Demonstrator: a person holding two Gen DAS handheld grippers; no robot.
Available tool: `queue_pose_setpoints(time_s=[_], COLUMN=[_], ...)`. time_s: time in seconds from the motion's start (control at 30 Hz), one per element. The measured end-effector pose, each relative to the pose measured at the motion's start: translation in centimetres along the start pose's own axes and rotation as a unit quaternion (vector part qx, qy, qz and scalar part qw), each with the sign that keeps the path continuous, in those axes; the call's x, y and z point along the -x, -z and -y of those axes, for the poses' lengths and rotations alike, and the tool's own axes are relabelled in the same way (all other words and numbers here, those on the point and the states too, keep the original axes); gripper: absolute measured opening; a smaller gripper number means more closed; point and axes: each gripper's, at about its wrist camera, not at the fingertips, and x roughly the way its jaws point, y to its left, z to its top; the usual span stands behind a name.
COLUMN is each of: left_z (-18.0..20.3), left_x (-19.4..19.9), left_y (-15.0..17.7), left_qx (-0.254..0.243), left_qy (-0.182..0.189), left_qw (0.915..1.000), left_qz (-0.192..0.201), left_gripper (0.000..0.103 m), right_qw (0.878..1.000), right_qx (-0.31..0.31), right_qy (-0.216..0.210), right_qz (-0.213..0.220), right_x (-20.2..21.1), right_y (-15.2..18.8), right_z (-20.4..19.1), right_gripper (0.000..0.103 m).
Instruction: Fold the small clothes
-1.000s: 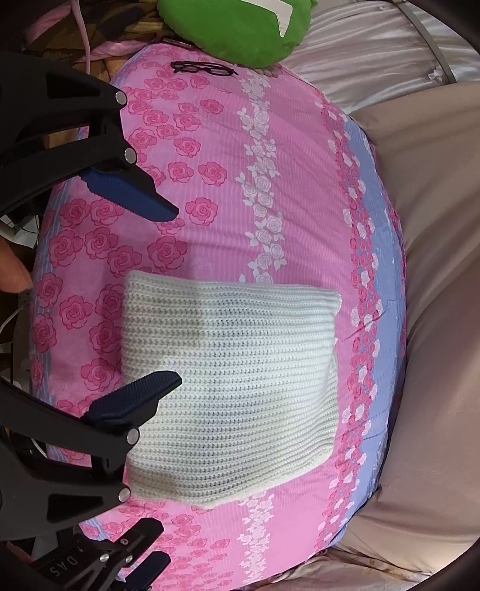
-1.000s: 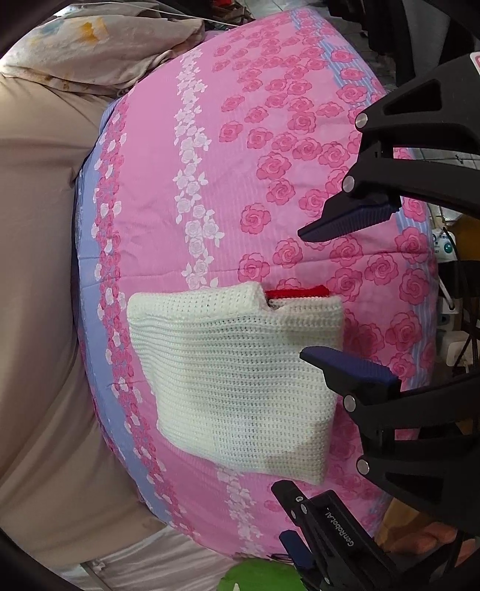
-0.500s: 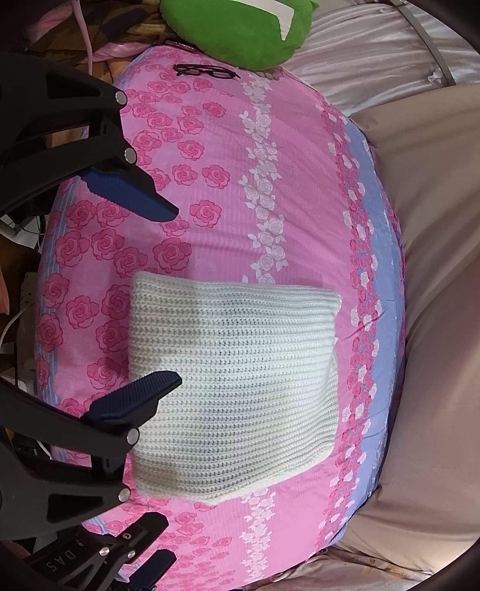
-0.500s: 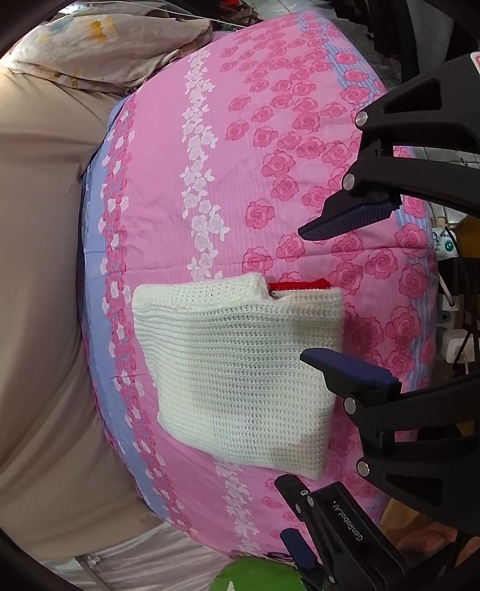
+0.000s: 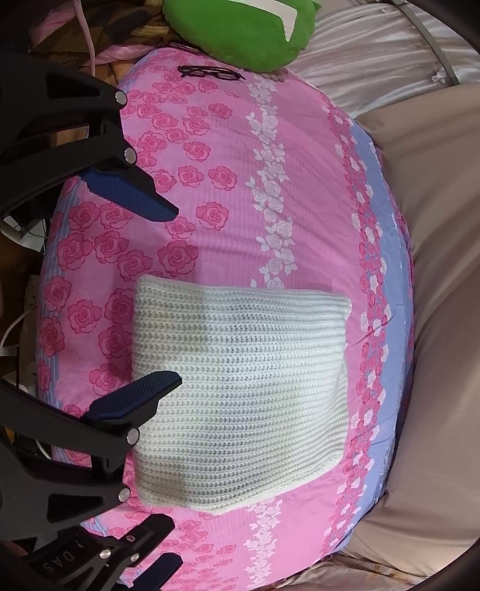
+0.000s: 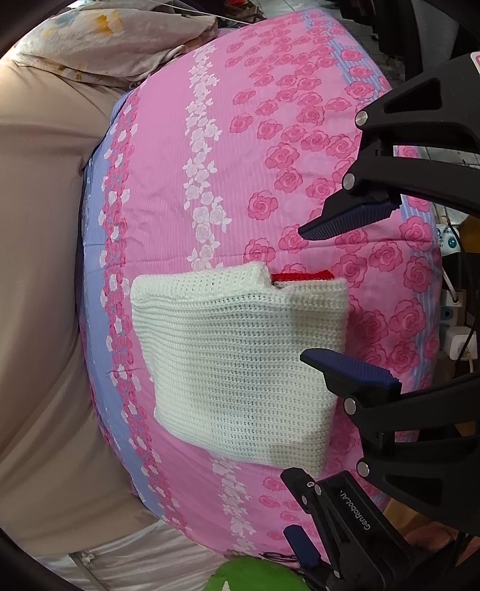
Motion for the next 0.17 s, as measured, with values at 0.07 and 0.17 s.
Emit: queue_pose_setpoints(time_s=[0.07,0.17], left_z=[0.08,0.31], left_x=[0.0,0.01], left_y=[-0.04,-0.14], left_qx=[-0.001,-0.003], left_qy=[0.002,0.002], left_qw=[1.0,1.0], left_qz=[0.0,0.001], left_gripper=[0.081,0.081], right_qw=[1.0,1.0], right_qx=[0.0,0.0], right_qy=[0.0,0.0], right_qz=[-0.001,-0.001], right_x=[-0.03,-0.08], right_y=[-0.01,-0.05], right_z=[-0.06,-0.25], right_gripper=[0.06,0.06])
